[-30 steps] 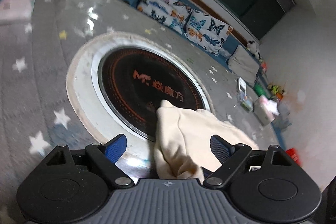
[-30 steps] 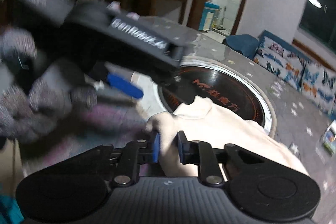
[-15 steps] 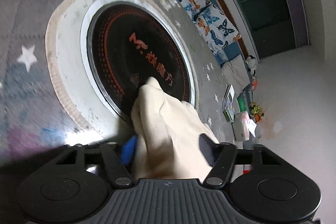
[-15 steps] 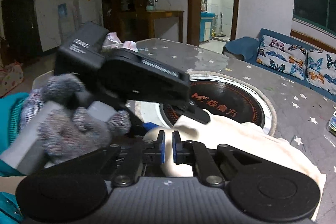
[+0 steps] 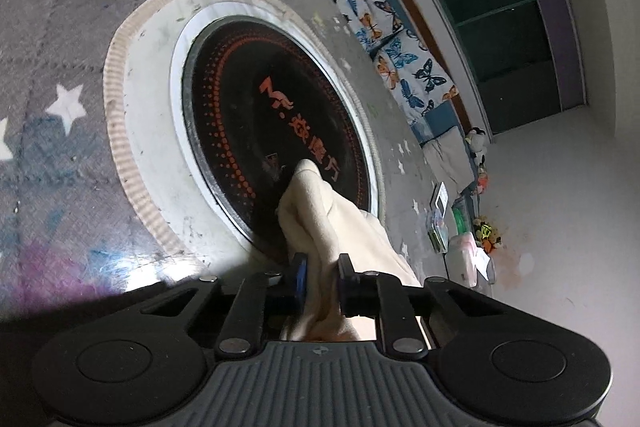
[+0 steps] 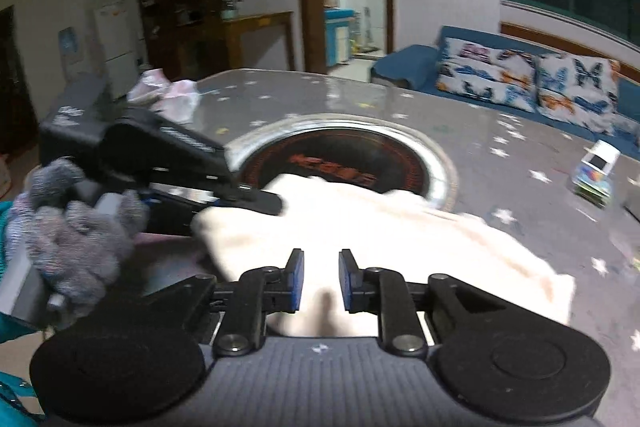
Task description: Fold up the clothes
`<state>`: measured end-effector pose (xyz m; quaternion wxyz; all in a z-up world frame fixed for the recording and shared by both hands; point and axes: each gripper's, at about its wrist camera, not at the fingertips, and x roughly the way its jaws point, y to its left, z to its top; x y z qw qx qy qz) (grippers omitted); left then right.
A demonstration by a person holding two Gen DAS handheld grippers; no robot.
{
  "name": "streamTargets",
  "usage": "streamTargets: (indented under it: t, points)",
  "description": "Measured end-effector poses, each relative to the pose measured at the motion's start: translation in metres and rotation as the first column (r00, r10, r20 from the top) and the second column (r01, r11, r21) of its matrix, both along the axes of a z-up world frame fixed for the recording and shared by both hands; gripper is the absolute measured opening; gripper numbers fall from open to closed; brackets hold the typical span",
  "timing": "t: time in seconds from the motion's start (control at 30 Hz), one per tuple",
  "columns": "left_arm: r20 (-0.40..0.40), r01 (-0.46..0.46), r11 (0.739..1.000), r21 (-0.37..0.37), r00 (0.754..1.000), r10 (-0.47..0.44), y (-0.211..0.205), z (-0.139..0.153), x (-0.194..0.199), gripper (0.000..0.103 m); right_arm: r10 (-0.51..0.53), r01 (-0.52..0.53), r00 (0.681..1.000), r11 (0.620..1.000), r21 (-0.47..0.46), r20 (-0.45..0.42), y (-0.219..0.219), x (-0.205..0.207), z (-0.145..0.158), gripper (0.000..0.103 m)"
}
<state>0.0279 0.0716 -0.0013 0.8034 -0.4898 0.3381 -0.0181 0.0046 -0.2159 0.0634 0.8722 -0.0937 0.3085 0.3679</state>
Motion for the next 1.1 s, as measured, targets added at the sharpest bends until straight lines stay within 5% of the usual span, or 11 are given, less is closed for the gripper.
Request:
streamTargets:
  t: [0.1, 0.3, 0.5, 0.73, 0.87, 1.1]
  points:
    - [0.026, 0.003, 0.999, 0.039, 1.0, -0.004, -0.002, 0.007, -0.002, 0.014, -0.047, 0.047, 0.999, 0.999, -0.011, -0.001, -0.014, 0.008, -0.004, 0.043]
    - [0.066, 0.025, 0.986, 0.165, 0.997, -0.037, -0.012, 0.018, -0.005, 0.013, -0.212, 0.212, 0.977, 0.977, -0.003, -0.016, -0.052, 0.025, -0.01, 0.043]
    - [0.099, 0.049, 0.955, 0.292, 0.992, -0.081, -0.025, 0.027, -0.006, 0.012, -0.422, 0.426, 0.903, 0.904, 0.04, -0.086, -0.107, 0.056, -0.021, 0.042]
    - [0.133, 0.085, 0.893, 0.443, 0.978, -0.159, -0.045, 0.04, -0.007, 0.012, -0.468, 0.485, 0.866, 0.872, 0.07, -0.175, -0.12, 0.08, -0.042, 0.041]
    - [0.135, 0.1, 0.869, 0.485, 0.973, -0.188, -0.053, 0.046, -0.004, 0.012, -0.446, 0.469, 0.875, 0.877, 0.102, -0.187, -0.116, 0.082, -0.045, 0.016]
    - [0.147, 0.142, 0.849, 0.509, 0.958, -0.248, -0.076, 0.058, 0.011, 0.012, -0.477, 0.486, 0.873, 0.867, 0.106, -0.101, -0.127, 0.069, -0.028, 0.01]
